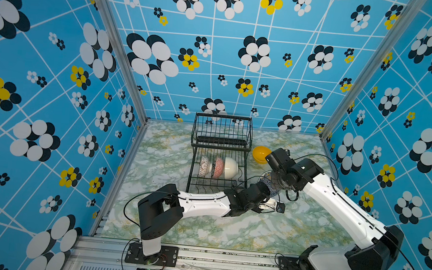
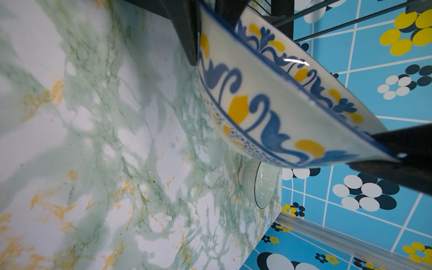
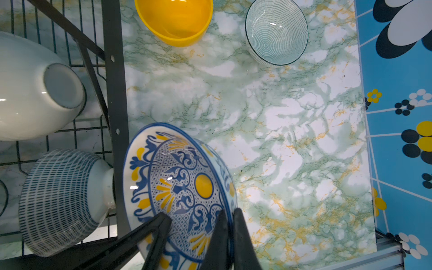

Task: Load bowls into a dish rack
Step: Place the bowl in the dish rack.

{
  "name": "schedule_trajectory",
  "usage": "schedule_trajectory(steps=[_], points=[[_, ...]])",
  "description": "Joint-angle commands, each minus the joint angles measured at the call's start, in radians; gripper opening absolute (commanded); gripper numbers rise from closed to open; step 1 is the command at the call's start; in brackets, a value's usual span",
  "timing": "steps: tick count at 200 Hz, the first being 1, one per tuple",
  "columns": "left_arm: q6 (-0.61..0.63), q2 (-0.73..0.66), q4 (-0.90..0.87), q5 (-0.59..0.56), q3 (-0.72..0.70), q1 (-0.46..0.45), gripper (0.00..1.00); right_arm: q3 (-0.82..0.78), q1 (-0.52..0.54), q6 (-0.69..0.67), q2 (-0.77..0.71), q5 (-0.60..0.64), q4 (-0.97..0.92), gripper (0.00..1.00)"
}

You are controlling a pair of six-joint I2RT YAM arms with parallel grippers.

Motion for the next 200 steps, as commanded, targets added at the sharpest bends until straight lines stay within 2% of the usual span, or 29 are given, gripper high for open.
schedule_trajectory(steps=[1,45,102,118,141,172,200], points=[[-0.02,-0.004,-0.021,-0.006,0.034,-0.006,0.13,-0.007,0.007,0.023,-0.014,0.039,-0.014,0.0],[-0.032,-0.015,-0.017,0.0,0.017,-0.006,0.0,-0.02,0.006,0.027,-0.017,0.034,0.001,0.0],[-0.041,-0.027,-0.011,0.0,-0.003,-0.009,0.0,-0.037,0.006,0.028,-0.041,0.009,0.048,0.0],[-0.042,-0.033,-0.005,0.001,-0.009,-0.009,0.0,-0.041,0.007,0.028,-0.057,-0.002,0.065,0.17],[-0.04,-0.039,-0.002,0.003,-0.015,-0.009,0.0,-0.043,0.006,0.028,-0.081,-0.013,0.084,0.33],[-0.037,-0.044,0.005,-0.004,-0.023,-0.009,0.0,-0.052,0.006,0.023,-0.115,-0.049,0.103,0.47],[-0.051,-0.058,0.019,-0.003,-0.029,-0.009,0.0,-0.084,0.006,0.029,-0.186,-0.063,0.132,0.53]])
